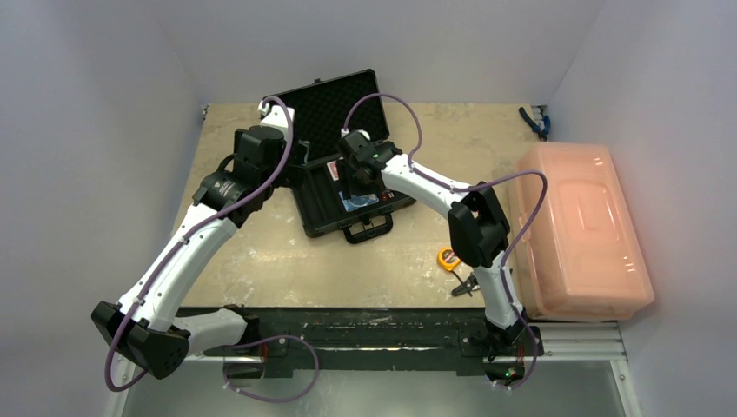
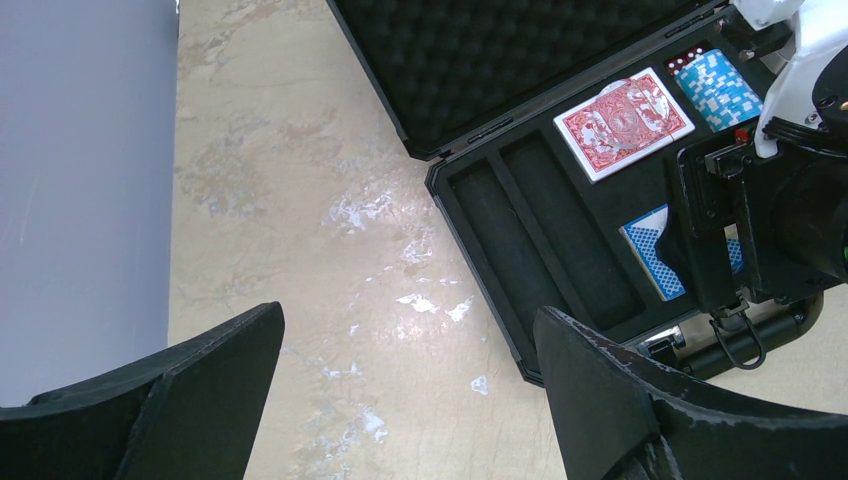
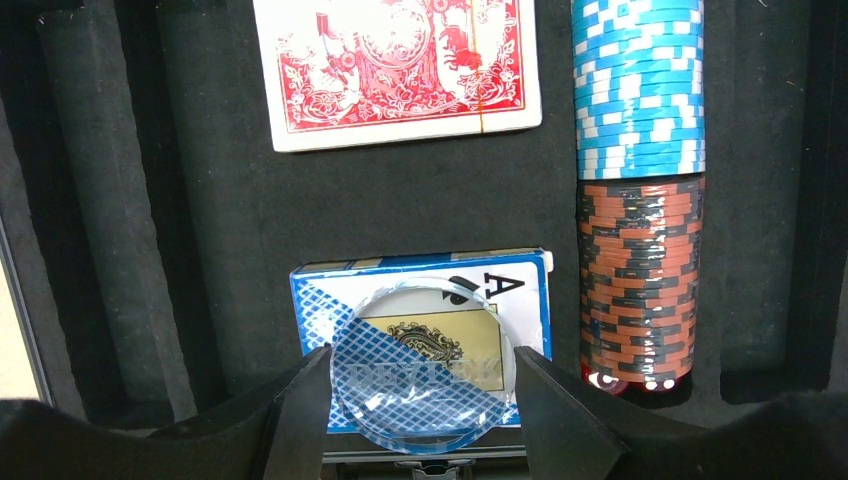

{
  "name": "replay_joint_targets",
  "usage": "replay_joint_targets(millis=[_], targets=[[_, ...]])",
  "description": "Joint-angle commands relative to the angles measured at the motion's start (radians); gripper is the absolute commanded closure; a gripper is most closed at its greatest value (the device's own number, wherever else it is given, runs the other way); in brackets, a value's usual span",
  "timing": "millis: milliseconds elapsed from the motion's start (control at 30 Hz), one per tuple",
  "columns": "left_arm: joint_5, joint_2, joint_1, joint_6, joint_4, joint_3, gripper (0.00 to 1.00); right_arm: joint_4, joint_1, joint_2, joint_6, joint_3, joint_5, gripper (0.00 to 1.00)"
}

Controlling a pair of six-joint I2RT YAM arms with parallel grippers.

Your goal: Pack up texas hold em set

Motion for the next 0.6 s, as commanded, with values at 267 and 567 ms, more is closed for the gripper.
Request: replay_joint_targets(millis=[267, 567], targets=[[-0.003, -0.025, -0.002, 0.022, 0.027, 0.007, 0.04, 0.020, 0.006, -0.003, 0.013, 0.024, 0.001, 0.84], [-0.004, -0.023, -0.002, 0.023, 0.030, 0.003, 0.04, 0.034, 0.006, -0.012, 0.016, 0.016, 0.005, 0.38]])
